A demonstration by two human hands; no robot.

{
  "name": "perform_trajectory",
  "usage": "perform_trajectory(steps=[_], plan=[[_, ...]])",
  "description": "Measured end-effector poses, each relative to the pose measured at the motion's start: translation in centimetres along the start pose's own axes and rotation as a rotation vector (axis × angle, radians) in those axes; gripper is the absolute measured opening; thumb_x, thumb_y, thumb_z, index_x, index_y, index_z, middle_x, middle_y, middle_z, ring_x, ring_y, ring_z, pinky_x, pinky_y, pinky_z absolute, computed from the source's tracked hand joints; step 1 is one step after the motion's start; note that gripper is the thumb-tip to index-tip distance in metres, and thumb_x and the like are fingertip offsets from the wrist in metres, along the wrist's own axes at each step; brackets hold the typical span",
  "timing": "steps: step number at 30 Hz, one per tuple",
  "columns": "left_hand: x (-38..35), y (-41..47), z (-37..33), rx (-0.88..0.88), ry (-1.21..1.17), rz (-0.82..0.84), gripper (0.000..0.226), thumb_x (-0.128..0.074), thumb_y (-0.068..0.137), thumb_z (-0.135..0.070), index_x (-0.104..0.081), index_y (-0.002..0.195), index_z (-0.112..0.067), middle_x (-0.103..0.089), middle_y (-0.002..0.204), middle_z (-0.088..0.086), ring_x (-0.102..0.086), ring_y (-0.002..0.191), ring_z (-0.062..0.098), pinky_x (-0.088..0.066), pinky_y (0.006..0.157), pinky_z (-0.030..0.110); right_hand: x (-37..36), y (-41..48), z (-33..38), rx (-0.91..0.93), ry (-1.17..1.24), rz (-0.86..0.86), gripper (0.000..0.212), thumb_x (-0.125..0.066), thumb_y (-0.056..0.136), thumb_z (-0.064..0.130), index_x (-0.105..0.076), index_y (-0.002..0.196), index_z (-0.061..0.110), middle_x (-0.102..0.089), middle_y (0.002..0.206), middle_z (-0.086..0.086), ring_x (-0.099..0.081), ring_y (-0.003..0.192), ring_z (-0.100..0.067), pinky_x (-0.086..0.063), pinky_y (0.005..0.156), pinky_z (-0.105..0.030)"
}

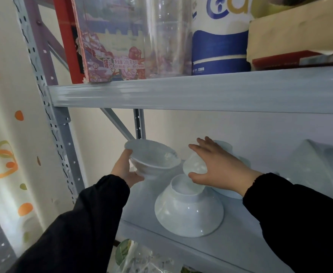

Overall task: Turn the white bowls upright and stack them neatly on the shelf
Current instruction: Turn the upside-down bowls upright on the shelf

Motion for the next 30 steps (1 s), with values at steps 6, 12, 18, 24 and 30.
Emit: perform_trajectory(steps=[6,12,18,24,30], plan=[[-0.6,1.8,2.0,-0.060,0.088,-0.066,0.042,-0.064,0.089,-0.021,-0.044,0.127,-0.018,-0.047,0.134,0.003,-0.049,0.121,0.035,-0.057,0.071,0.042,0.5,-0.7,-1.3,-0.045,-0.008,0.003,0.090,-0.057,0.084,0.062,-0.014,0.158,0.034,-0.002,0.168,0.008,0.007,0.154,-0.012,-0.006,0.124,-0.031],[-0.4,4.0,3.0,-0.026,-0.015,-0.153,0.053,-0.057,0.093,-0.021,-0.037,0.142,-0.014,-0.034,0.147,0.006,-0.037,0.131,0.043,-0.057,0.067,0.048,0.2,-0.9,-2.4,-0.060,-0.020,-0.008,0.092,-0.056,0.081,0.065,-0.014,0.157,0.036,-0.004,0.168,0.007,0.006,0.154,-0.014,-0.010,0.125,-0.037],[-1.4,5.2,3.4,-0.059,0.133,-0.110,0.043,-0.041,0.102,-0.009,-0.034,0.143,0.003,-0.054,0.119,0.023,-0.056,0.106,0.036,-0.055,0.088,0.050,0.2,-1.4,-3.1,-0.067,-0.032,0.005,0.094,-0.058,0.081,0.064,-0.011,0.157,0.039,-0.001,0.168,0.008,0.006,0.154,-0.015,-0.010,0.125,-0.035],[-1.8,6.0,3.9,-0.080,0.185,-0.101,0.019,-0.042,0.104,-0.012,-0.043,0.118,0.001,-0.055,0.092,0.012,-0.061,0.083,0.027,-0.058,0.080,0.042,-0.1,-2.0,-3.3,-0.088,-0.066,0.039,0.097,-0.058,0.080,0.066,-0.008,0.158,0.037,0.003,0.168,0.007,0.009,0.154,-0.015,-0.008,0.125,-0.034],[-1.3,6.1,3.5,-0.030,0.109,-0.132,0.047,-0.052,0.101,-0.019,-0.037,0.142,-0.002,-0.051,0.123,0.018,-0.059,0.102,0.037,-0.054,0.084,0.054,0.0,-2.3,-3.1,-0.092,-0.085,0.045,0.095,-0.060,0.081,0.063,-0.011,0.158,0.037,0.003,0.168,0.007,0.009,0.154,-0.016,-0.006,0.124,-0.032]])
Point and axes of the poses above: each hand's wrist, its own y-axis towards the middle knuckle, its own x-axis out of the back of the hand, z = x × y, the point moved 2 cm from there along y, towards the middle knuckle
